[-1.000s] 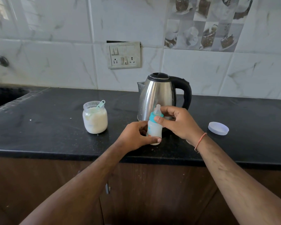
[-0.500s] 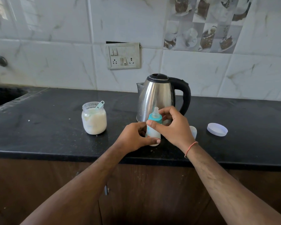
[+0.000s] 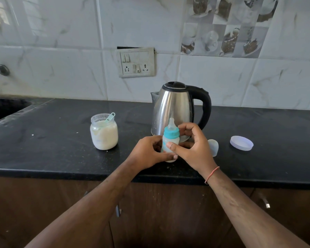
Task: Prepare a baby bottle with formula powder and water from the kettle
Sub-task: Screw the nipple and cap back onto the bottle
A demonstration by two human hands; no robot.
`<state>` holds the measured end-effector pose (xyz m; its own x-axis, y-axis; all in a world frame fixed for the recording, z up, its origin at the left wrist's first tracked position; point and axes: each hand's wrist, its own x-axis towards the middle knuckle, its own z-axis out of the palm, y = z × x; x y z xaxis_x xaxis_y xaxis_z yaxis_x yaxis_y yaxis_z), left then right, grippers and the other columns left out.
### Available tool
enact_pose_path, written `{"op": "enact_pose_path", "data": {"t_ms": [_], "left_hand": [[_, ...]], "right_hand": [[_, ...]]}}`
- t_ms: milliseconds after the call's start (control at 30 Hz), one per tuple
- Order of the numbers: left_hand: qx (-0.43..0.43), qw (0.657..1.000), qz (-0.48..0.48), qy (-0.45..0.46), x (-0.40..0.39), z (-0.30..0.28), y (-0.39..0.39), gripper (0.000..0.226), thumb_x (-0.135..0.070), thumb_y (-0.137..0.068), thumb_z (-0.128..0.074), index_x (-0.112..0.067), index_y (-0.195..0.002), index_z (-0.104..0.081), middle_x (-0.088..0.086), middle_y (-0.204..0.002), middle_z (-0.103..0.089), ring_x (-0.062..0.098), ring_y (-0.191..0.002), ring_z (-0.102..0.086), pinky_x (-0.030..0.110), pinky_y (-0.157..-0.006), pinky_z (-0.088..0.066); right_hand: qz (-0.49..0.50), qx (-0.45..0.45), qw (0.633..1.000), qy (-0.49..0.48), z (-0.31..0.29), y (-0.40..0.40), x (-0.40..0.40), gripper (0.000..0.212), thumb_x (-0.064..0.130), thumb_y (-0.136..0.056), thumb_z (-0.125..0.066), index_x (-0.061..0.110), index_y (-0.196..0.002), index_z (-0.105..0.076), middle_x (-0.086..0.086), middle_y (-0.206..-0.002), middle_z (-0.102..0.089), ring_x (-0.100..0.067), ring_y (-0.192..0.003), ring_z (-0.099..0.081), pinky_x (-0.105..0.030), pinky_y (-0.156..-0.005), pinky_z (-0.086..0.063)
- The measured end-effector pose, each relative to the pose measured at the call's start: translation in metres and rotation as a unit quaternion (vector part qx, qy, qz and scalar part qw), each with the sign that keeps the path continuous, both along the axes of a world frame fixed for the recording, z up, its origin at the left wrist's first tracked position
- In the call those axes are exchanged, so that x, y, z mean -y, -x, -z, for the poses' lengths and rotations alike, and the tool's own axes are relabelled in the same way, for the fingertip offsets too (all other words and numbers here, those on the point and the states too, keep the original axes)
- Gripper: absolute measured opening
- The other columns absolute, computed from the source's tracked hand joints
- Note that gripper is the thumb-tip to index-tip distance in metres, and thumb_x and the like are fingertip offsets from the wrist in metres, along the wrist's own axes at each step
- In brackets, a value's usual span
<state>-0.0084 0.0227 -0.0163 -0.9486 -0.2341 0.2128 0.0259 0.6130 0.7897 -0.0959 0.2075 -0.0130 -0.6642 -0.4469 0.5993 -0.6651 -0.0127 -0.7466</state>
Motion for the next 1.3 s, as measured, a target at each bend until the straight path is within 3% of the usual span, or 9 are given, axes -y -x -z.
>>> {"op": "enact_pose_path", "data": {"t_ms": [133,300,567,667,800,933,1067,1200,1300], "left_hand": [[-0.006,1.000,0.003,0.004,0.000,0.000,-0.001,0.068,-0.056,-0.076,-0.093,-0.033,-0.135,-0.071,-0.019,-0.113,-0.079,0.001,-0.104,-0.074,0.035,-0.098,-0.063],[-0.007,1.000,0.001,-0.004,0.001,0.001,-0.001,0.068,-0.060,-0.072,-0.094,-0.032,-0.131,-0.073,-0.017,-0.112,-0.080,0.002,-0.104,-0.075,0.037,-0.098,-0.063],[-0.009,1.000,0.006,0.000,-0.001,-0.001,-0.003,0.067,-0.054,-0.076,-0.093,-0.032,-0.135,-0.071,-0.018,-0.114,-0.078,-0.002,-0.104,-0.073,0.031,-0.098,-0.063],[-0.010,1.000,0.003,0.003,0.000,0.000,-0.003,0.067,-0.058,-0.075,-0.093,-0.033,-0.133,-0.071,-0.017,-0.113,-0.079,0.000,-0.103,-0.074,0.034,-0.098,-0.063],[-0.010,1.000,0.002,0.003,0.000,0.001,-0.003,0.066,-0.061,-0.073,-0.093,-0.033,-0.129,-0.073,-0.016,-0.112,-0.080,0.002,-0.102,-0.075,0.038,-0.096,-0.064],[-0.006,1.000,-0.002,-0.001,-0.002,-0.001,-0.004,0.066,-0.057,-0.074,-0.094,-0.032,-0.130,-0.072,-0.017,-0.113,-0.079,0.001,-0.103,-0.075,0.037,-0.098,-0.064],[-0.001,1.000,-0.003,-0.008,-0.003,-0.002,-0.005,0.066,-0.056,-0.074,-0.094,-0.030,-0.131,-0.072,-0.016,-0.113,-0.079,0.001,-0.103,-0.075,0.036,-0.098,-0.064],[0.002,1.000,-0.002,-0.001,-0.003,-0.003,-0.005,0.066,-0.055,-0.075,-0.093,-0.030,-0.132,-0.071,-0.016,-0.114,-0.078,0.001,-0.104,-0.074,0.034,-0.099,-0.063],[-0.001,1.000,-0.010,0.012,-0.002,-0.002,-0.004,0.070,-0.062,-0.072,-0.093,-0.033,-0.132,-0.070,-0.017,-0.113,-0.078,0.002,-0.103,-0.074,0.035,-0.097,-0.064]], "right_hand": [[-0.058,0.040,0.997,0.029,0.001,0.001,0.000,0.064,0.019,-0.093,-0.086,0.027,-0.149,-0.057,0.016,-0.142,-0.067,-0.013,-0.132,-0.064,-0.032,-0.096,-0.064],[-0.104,0.090,0.989,0.060,-0.003,-0.001,0.002,0.038,0.014,-0.107,-0.066,0.024,-0.143,-0.066,0.008,-0.144,-0.069,-0.009,-0.137,-0.063,-0.026,-0.106,-0.057],[-0.059,0.094,0.990,0.088,0.001,0.000,0.004,0.037,0.017,-0.089,-0.089,0.023,-0.118,-0.068,0.007,-0.120,-0.074,-0.020,-0.119,-0.071,-0.035,-0.090,-0.066],[-0.071,0.099,0.988,0.092,0.000,0.001,0.005,0.043,0.018,-0.090,-0.088,0.021,-0.126,-0.065,0.006,-0.124,-0.072,-0.020,-0.120,-0.070,-0.032,-0.089,-0.064],[-0.093,0.088,0.989,0.078,-0.003,0.000,0.007,0.050,0.019,-0.101,-0.076,0.026,-0.148,-0.061,0.010,-0.133,-0.073,-0.016,-0.127,-0.067,-0.028,-0.098,-0.060],[-0.088,0.086,0.990,0.062,-0.005,-0.003,0.010,0.046,0.034,-0.097,-0.074,0.029,-0.142,-0.066,0.015,-0.136,-0.072,-0.006,-0.128,-0.068,-0.026,-0.095,-0.062],[-0.129,0.140,0.976,0.105,-0.008,-0.004,0.011,0.042,0.028,-0.094,-0.074,0.027,-0.135,-0.068,0.015,-0.128,-0.077,-0.010,-0.126,-0.070,-0.024,-0.093,-0.060],[-0.133,0.139,0.977,0.091,-0.006,-0.002,0.011,0.037,0.017,-0.098,-0.074,0.027,-0.133,-0.068,0.017,-0.127,-0.077,-0.010,-0.126,-0.069,-0.026,-0.095,-0.061],[-0.121,0.130,0.980,0.090,-0.004,-0.003,0.009,0.041,0.026,-0.093,-0.079,0.026,-0.133,-0.069,0.012,-0.128,-0.077,-0.013,-0.126,-0.070,-0.030,-0.096,-0.063]]}}
